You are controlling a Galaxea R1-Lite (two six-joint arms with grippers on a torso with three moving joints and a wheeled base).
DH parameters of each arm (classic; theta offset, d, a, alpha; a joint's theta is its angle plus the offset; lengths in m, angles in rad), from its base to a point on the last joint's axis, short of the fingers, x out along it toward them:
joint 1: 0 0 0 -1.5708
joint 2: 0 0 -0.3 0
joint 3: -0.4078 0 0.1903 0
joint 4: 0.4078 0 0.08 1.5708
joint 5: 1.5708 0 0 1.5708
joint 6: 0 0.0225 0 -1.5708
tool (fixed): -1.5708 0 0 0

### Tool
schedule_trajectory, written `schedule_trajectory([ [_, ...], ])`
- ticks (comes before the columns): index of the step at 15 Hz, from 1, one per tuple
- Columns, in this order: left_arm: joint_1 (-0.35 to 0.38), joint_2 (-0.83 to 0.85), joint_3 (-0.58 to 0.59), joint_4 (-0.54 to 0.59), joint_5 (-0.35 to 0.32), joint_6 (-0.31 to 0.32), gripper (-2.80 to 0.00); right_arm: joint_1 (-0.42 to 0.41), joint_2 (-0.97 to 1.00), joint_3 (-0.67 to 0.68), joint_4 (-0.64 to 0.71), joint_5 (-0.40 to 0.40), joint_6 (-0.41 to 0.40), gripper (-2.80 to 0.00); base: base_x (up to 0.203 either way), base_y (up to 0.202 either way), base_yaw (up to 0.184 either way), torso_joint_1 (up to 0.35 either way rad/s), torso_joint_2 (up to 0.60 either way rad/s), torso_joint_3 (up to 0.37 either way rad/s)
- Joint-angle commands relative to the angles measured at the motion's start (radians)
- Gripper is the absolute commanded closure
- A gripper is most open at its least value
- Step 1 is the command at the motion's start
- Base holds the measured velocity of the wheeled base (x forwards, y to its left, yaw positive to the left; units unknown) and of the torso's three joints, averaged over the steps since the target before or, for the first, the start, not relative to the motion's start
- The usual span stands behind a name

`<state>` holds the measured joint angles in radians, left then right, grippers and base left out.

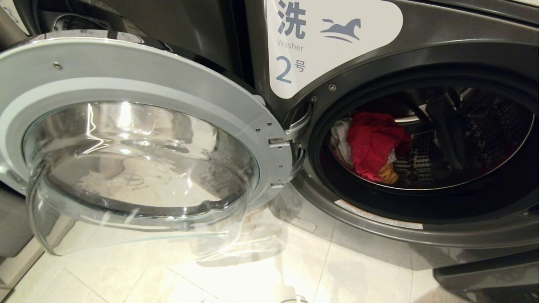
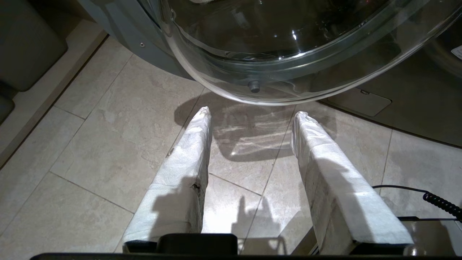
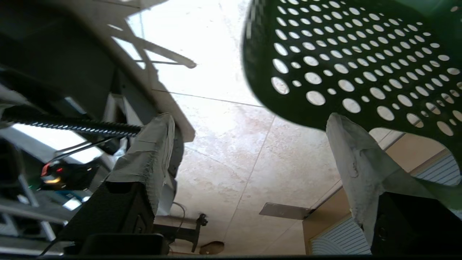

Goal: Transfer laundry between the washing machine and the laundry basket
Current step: Pick a cloth and place it into the basket

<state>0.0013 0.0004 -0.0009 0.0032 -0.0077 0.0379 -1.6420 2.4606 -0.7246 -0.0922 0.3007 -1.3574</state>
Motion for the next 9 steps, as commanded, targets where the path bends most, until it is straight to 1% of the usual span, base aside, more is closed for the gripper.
schedule_trajectory([
  [1,0.000,0.000,0.000,0.000,0.000,0.000,0.00,-0.009,0.123,-0.034,-0.097,0.003,-0.008,-2.80,0.000,0.000,0.000,0.000,0.00,0.000],
  [2,0.000,0.001,0.001,0.000,0.000,0.000,0.00,-0.010,0.169,-0.040,-0.186,0.004,-0.007,-2.80,0.000,0.000,0.000,0.000,0.00,0.000],
  [3,0.000,0.000,0.000,0.000,0.000,0.000,0.00,-0.010,0.200,-0.042,-0.242,0.005,-0.007,-2.80,0.000,0.000,0.000,0.000,0.00,0.000],
  [6,0.000,0.000,0.001,0.000,0.000,-0.001,0.00,-0.010,0.279,-0.028,-0.306,0.016,-0.006,-2.80,0.000,0.000,0.000,0.000,0.00,0.000],
  [8,0.000,0.000,0.000,0.000,0.000,0.000,0.00,-0.010,0.317,-0.004,-0.344,0.062,-0.008,-2.80,0.000,0.000,0.000,0.000,0.00,0.000],
  [9,0.000,0.000,0.001,0.000,0.000,0.000,0.00,-0.010,0.320,0.011,-0.351,0.067,-0.009,-2.80,0.000,0.000,0.000,0.000,0.00,0.000],
])
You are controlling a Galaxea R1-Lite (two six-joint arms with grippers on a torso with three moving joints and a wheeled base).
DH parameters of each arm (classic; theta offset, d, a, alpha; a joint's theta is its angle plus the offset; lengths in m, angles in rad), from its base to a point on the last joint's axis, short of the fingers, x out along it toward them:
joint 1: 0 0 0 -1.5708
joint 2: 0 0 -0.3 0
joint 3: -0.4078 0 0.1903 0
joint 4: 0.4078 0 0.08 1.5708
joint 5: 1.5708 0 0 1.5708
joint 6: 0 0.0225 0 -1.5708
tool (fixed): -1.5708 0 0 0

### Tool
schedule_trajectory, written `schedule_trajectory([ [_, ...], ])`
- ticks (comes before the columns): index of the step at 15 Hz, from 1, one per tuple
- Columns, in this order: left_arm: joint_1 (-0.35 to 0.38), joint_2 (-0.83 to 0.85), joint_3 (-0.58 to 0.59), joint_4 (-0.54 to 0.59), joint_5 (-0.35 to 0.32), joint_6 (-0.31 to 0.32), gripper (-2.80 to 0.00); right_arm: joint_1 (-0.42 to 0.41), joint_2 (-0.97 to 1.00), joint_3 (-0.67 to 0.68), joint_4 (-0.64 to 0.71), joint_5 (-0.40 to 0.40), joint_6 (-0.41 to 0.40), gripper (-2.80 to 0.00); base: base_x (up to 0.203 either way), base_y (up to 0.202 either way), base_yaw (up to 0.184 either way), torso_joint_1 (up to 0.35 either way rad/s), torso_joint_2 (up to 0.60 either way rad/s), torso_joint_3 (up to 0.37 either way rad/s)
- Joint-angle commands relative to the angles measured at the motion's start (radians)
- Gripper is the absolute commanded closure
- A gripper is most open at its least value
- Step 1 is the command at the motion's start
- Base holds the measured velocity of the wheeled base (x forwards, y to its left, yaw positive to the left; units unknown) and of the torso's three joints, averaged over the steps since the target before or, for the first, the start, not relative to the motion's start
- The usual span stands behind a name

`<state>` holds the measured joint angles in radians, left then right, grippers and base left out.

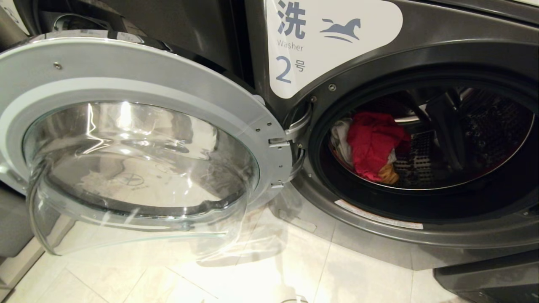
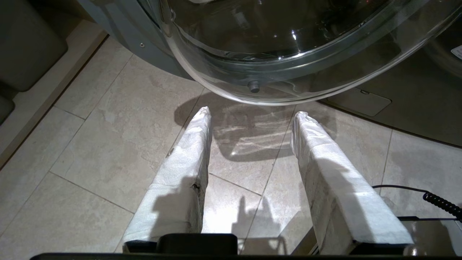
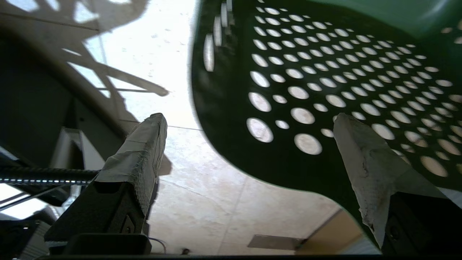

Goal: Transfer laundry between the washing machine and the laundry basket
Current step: Pick a cloth and place it into the basket

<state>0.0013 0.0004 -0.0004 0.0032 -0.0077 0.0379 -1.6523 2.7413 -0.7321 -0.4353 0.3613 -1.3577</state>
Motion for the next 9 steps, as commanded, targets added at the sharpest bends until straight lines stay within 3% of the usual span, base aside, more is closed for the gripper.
schedule_trajectory([
  [1,0.000,0.001,0.000,0.000,0.000,0.000,0.00,0.000,0.038,0.030,-0.007,0.007,-0.009,-2.80,0.000,0.000,0.000,0.000,0.00,0.000],
  [4,0.000,0.001,0.000,0.000,0.000,0.000,0.00,0.000,0.062,0.042,-0.009,0.004,-0.011,-2.80,0.000,0.000,0.000,0.000,0.00,0.000],
  [5,0.000,0.000,-0.001,0.000,0.000,0.000,0.00,0.000,0.082,0.037,-0.013,0.006,-0.011,0.00,0.000,0.000,0.000,0.000,0.00,0.000],
  [9,0.000,0.000,-0.001,0.000,0.000,0.000,0.00,0.002,0.191,0.025,-0.133,0.009,-0.009,0.00,0.000,0.000,0.000,0.000,0.00,0.000],
])
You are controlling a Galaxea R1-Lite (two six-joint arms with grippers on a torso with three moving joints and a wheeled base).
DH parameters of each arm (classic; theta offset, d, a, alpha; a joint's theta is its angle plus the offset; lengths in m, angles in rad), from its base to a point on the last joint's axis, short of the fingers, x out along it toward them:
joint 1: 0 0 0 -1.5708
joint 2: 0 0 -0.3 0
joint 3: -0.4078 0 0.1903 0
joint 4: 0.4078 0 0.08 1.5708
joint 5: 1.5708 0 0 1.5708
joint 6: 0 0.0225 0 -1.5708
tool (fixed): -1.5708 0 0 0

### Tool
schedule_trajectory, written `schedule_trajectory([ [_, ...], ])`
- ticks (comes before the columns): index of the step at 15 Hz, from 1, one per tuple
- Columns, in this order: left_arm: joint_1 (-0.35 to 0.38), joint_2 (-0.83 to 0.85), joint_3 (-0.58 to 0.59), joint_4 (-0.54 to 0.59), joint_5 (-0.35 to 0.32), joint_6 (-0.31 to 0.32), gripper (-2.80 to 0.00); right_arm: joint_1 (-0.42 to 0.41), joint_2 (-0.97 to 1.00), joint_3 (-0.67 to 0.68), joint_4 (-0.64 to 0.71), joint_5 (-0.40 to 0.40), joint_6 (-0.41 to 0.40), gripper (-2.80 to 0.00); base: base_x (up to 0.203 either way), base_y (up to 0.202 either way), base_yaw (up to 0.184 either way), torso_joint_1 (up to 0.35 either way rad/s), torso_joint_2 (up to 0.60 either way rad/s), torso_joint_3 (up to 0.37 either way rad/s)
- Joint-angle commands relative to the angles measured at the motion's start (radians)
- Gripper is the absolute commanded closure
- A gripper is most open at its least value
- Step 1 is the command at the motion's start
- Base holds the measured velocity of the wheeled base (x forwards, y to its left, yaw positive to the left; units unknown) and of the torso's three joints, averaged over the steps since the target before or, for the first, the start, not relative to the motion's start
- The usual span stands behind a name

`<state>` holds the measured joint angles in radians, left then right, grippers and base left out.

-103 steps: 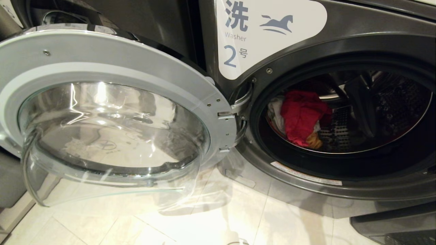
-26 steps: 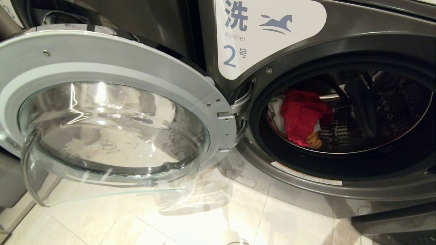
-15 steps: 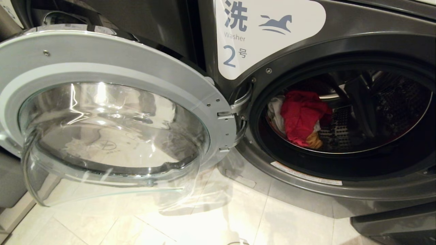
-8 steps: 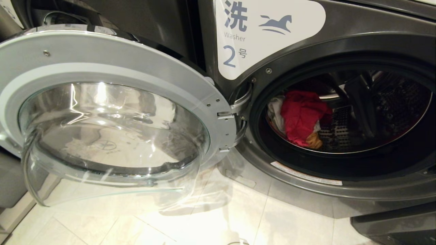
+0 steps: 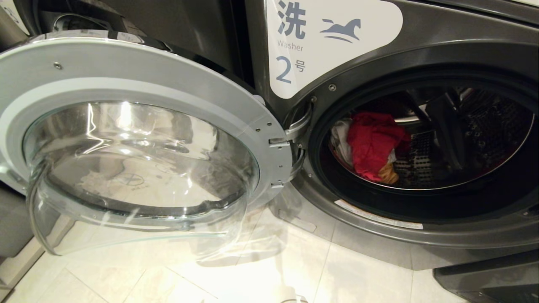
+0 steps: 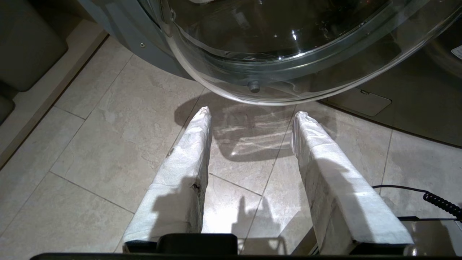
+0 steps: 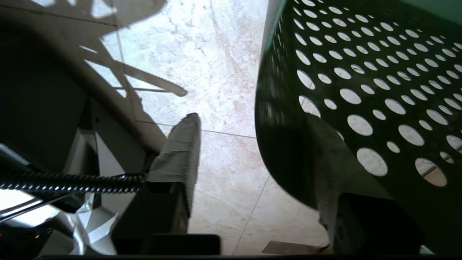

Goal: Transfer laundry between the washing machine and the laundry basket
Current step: Pick a cloth and place it into the basket

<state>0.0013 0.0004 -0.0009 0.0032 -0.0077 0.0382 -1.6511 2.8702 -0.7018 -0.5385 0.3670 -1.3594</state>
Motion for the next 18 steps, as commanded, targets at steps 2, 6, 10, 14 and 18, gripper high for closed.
schedule_trajectory([
  [2,0.000,0.000,0.000,0.000,0.000,0.000,0.00,0.002,0.089,-0.004,-0.077,0.024,-0.006,0.00,0.000,0.000,0.000,0.000,0.00,0.000],
  [6,0.000,0.000,0.001,0.000,0.000,-0.001,0.00,0.000,0.094,0.068,-0.074,0.057,-0.077,0.00,0.000,0.000,0.000,0.000,0.00,0.000],
  [10,0.000,0.000,0.001,0.000,0.000,0.000,0.00,-0.010,0.084,0.163,-0.072,0.134,-0.260,0.00,0.000,0.000,0.000,0.000,0.00,0.000],
  [14,0.000,0.000,0.000,0.000,0.000,0.000,0.00,-0.011,0.103,0.187,-0.058,0.237,-0.448,0.00,0.000,0.000,0.000,0.000,0.00,0.000],
  [18,0.000,0.000,0.001,0.000,0.000,0.000,0.00,-0.009,0.106,0.184,0.033,0.270,-0.580,0.00,0.000,0.000,0.000,0.000,0.00,0.000],
])
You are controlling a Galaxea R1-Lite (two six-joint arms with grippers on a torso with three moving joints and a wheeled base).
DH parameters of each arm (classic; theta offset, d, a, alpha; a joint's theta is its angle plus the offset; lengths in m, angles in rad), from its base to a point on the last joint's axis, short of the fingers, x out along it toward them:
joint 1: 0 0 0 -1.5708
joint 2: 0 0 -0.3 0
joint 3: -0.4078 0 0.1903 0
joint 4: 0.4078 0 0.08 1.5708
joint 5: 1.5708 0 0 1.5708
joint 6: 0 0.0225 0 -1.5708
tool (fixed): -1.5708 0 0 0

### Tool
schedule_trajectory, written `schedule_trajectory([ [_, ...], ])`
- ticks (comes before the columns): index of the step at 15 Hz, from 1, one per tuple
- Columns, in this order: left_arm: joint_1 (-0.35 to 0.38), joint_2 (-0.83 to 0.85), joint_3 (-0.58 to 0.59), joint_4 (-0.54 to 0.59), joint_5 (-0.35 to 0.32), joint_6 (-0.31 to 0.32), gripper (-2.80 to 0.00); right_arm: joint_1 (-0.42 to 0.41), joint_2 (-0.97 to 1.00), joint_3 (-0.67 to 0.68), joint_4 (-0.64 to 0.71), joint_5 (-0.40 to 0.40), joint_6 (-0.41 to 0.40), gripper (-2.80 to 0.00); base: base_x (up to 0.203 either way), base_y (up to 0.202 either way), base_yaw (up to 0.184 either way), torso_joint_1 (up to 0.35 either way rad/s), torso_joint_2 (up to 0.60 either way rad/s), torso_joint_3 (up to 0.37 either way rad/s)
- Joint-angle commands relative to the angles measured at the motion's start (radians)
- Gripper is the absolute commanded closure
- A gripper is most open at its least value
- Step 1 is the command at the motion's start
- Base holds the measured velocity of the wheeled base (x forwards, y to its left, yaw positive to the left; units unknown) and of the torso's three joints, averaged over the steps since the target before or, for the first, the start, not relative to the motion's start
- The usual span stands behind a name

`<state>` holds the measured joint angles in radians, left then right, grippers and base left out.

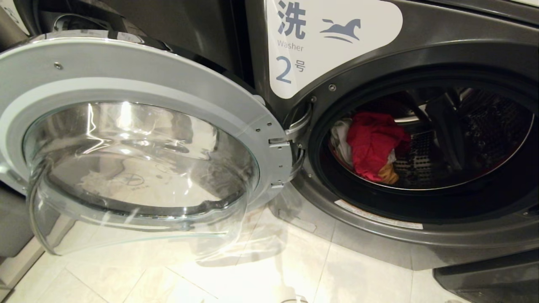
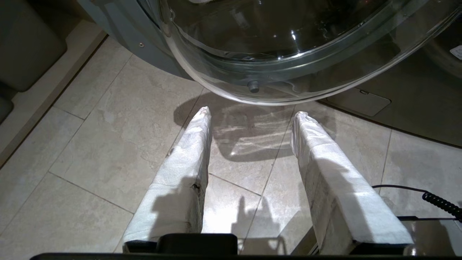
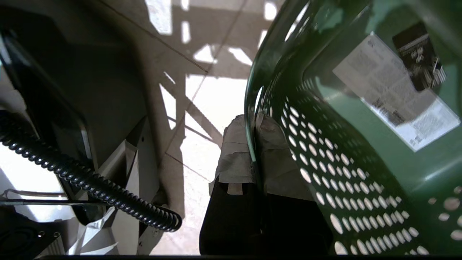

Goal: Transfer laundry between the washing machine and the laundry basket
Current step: Pick a cloth and place it into the basket

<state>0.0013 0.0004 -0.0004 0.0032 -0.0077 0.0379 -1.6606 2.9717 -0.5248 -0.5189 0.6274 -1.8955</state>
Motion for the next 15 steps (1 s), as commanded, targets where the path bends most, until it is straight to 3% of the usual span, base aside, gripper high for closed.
schedule_trajectory([
  [1,0.000,0.000,0.000,0.000,0.000,0.000,0.00,0.001,0.003,0.009,0.060,0.023,-0.085,0.00,0.000,0.000,0.000,0.000,0.00,0.000],
  [3,0.000,0.000,-0.001,0.000,0.000,0.000,0.00,0.001,0.005,-0.011,0.147,0.037,-0.173,0.00,0.000,0.000,0.000,0.000,0.00,0.000],
  [7,0.000,0.001,0.000,0.000,0.000,0.000,0.00,0.010,0.026,-0.015,0.176,0.038,-0.295,0.00,0.000,0.000,0.000,0.000,0.00,0.000],
  [12,0.000,0.001,0.000,0.000,0.000,0.000,0.00,0.066,0.060,-0.021,0.192,0.054,-0.334,0.00,0.000,0.000,0.000,0.000,0.00,0.000],
  [15,0.000,0.000,0.000,0.000,0.000,0.000,0.00,0.080,0.067,-0.008,0.198,0.129,-0.381,0.00,0.000,0.000,0.000,0.000,0.00,0.000],
])
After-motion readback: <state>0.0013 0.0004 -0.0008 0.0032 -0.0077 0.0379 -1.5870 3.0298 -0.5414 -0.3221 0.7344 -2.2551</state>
